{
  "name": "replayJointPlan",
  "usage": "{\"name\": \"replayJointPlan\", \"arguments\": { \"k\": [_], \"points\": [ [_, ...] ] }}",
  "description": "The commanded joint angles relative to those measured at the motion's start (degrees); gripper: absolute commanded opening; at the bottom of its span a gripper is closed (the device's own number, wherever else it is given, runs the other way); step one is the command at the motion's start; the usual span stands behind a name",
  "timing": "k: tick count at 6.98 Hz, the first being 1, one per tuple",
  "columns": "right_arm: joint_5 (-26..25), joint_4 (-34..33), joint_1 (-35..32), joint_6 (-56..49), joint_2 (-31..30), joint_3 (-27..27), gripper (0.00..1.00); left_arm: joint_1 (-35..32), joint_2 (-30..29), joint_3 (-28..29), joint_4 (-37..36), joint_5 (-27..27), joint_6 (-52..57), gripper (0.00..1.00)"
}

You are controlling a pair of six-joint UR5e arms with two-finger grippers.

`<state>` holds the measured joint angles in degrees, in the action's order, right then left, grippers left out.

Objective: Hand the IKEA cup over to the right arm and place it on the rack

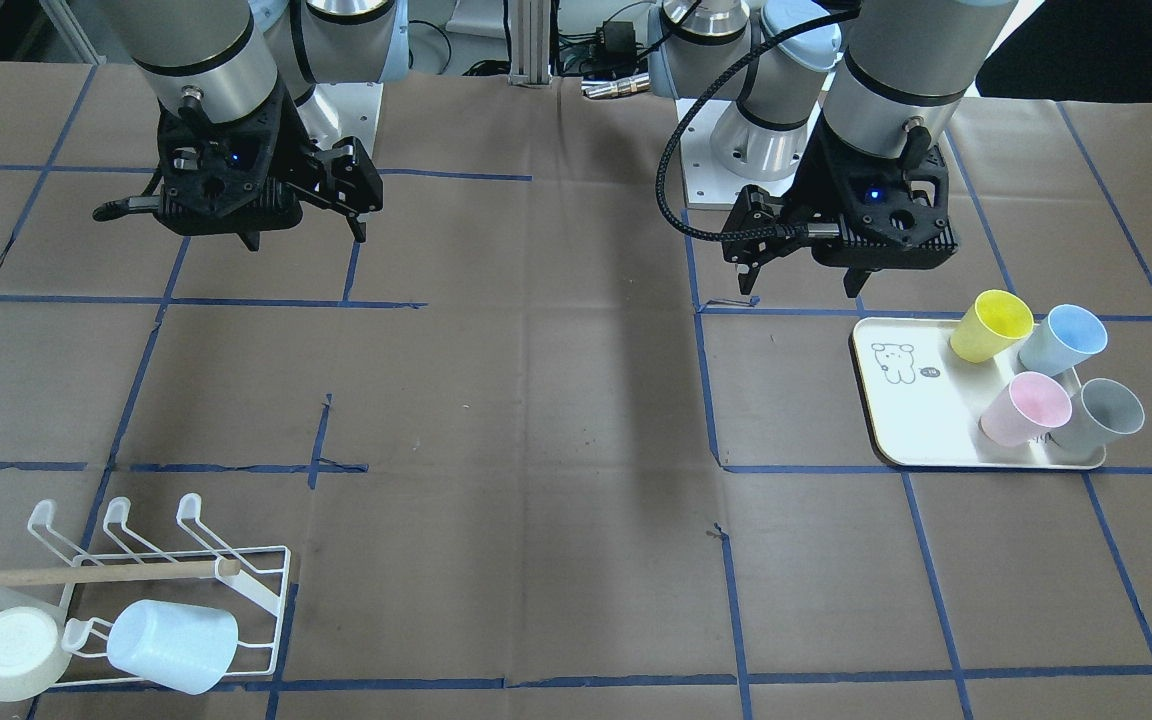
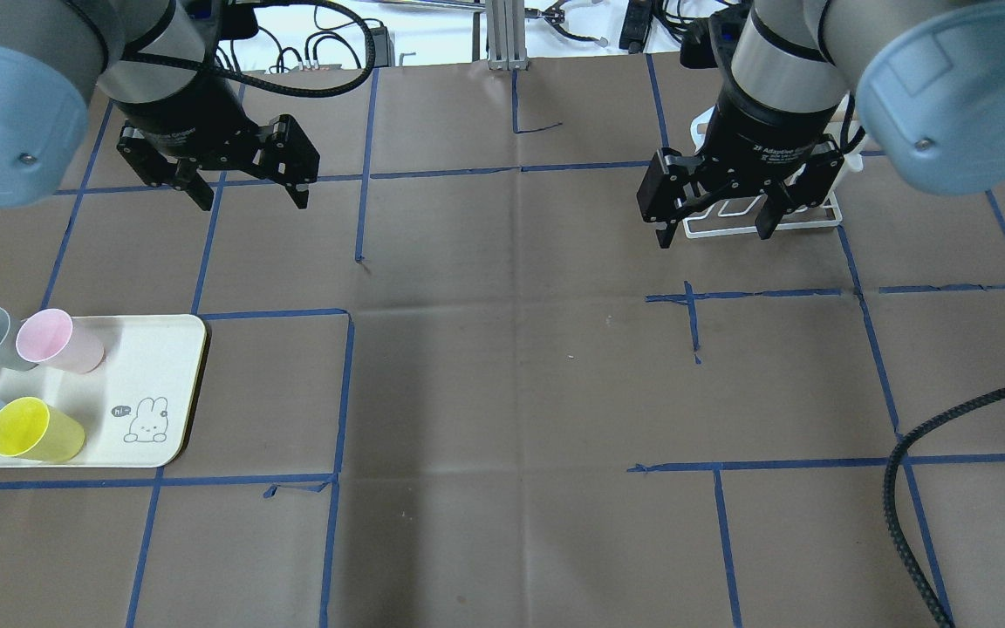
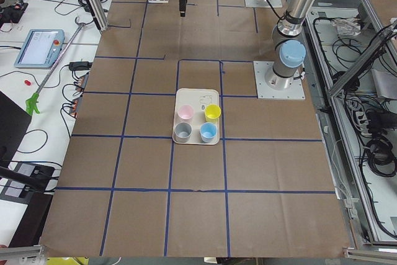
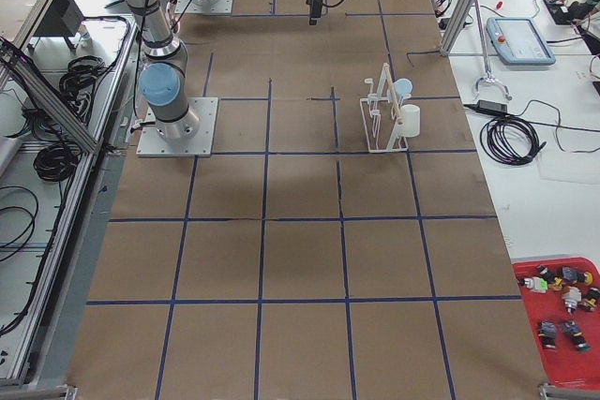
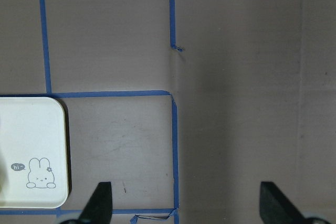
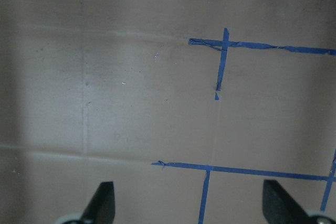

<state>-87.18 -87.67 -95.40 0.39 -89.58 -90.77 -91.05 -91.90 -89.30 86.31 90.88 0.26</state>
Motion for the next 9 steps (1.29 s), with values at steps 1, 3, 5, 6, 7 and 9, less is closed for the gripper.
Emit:
{"name": "replayJointPlan", "arguments": {
  "k": [1,3,5,6,7,9],
  "points": [
    [-0.1,-2.6,0.5,0.3,-1.6,-4.0,1.00,0.0,0.0,0.0,0.0,0.0,0.0,1.00],
    [0.2,-4.4,2.2,0.2,-3.8,-6.2,1.00,0.0,0.0,0.0,0.0,0.0,0.0,1.00],
    [-0.3,-4.4,2.9,0.0,-3.9,-5.8,1.00,0.0,0.0,0.0,0.0,-0.1,0.0,1.00],
    [-0.3,-4.5,2.9,0.0,-3.9,-5.8,1.00,0.0,0.0,0.0,0.0,-0.1,-0.1,1.00],
    [-0.1,-4.6,2.9,-0.1,-3.9,-5.4,1.00,0.0,0.0,0.0,0.0,-0.1,0.0,1.00],
    [-0.3,-4.6,2.9,-0.2,-3.9,-5.3,1.00,0.0,-0.2,0.1,0.0,-0.2,0.0,1.00]
  ]
}}
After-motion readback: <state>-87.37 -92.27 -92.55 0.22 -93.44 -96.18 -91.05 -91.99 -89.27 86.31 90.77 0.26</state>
